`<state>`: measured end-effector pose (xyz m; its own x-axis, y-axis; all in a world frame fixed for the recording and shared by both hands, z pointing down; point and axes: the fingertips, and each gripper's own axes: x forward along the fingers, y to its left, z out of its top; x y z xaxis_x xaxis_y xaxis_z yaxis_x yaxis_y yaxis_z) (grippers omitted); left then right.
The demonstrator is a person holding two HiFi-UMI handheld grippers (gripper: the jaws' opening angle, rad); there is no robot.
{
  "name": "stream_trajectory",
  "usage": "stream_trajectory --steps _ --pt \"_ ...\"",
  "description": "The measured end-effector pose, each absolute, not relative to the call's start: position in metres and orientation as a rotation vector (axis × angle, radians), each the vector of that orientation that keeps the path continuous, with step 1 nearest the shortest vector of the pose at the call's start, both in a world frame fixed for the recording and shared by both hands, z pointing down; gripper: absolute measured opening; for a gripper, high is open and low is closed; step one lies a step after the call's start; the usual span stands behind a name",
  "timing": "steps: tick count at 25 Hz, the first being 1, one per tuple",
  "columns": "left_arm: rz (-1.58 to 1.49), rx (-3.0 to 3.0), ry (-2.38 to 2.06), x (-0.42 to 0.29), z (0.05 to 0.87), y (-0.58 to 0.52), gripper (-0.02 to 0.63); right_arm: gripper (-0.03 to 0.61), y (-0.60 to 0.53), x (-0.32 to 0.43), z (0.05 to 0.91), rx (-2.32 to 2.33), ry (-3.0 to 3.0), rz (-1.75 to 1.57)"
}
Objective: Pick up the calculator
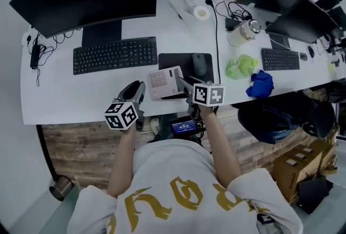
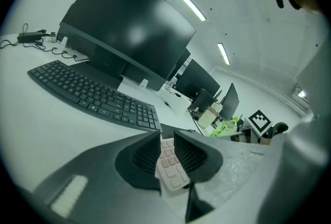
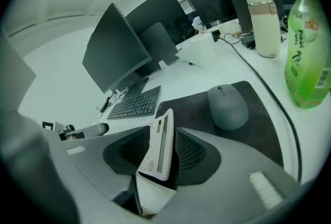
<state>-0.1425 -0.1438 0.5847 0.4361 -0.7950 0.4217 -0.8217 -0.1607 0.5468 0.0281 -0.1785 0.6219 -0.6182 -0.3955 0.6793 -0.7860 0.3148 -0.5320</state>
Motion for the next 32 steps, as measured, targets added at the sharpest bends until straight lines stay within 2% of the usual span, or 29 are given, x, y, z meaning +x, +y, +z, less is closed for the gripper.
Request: stream_trajectory --steps 11,16,24,32 --pt "0.075 1.882 -1.337 -0.141 0.615 -0.146 0.074 0.186 -0.176 0.01 0.651 0.935 -2.147 1.354" --pt "0.076 1.871 -1.339 -0.144 0.618 -0.147 0.074 0.147 -0.175 -0.001 0.656 0.886 -2.182 1.344" --pt "0.083 1.858 -1.333 -0.147 0.625 -0.146 0.074 0.126 -0.175 -0.002 0.656 0.822 -2.208 1.541" --pt "0.065 1.849 -1.324 -0.145 0.626 -0.146 0.074 0.123 -0.175 -0.003 0.657 0.806 -2.217 1.542"
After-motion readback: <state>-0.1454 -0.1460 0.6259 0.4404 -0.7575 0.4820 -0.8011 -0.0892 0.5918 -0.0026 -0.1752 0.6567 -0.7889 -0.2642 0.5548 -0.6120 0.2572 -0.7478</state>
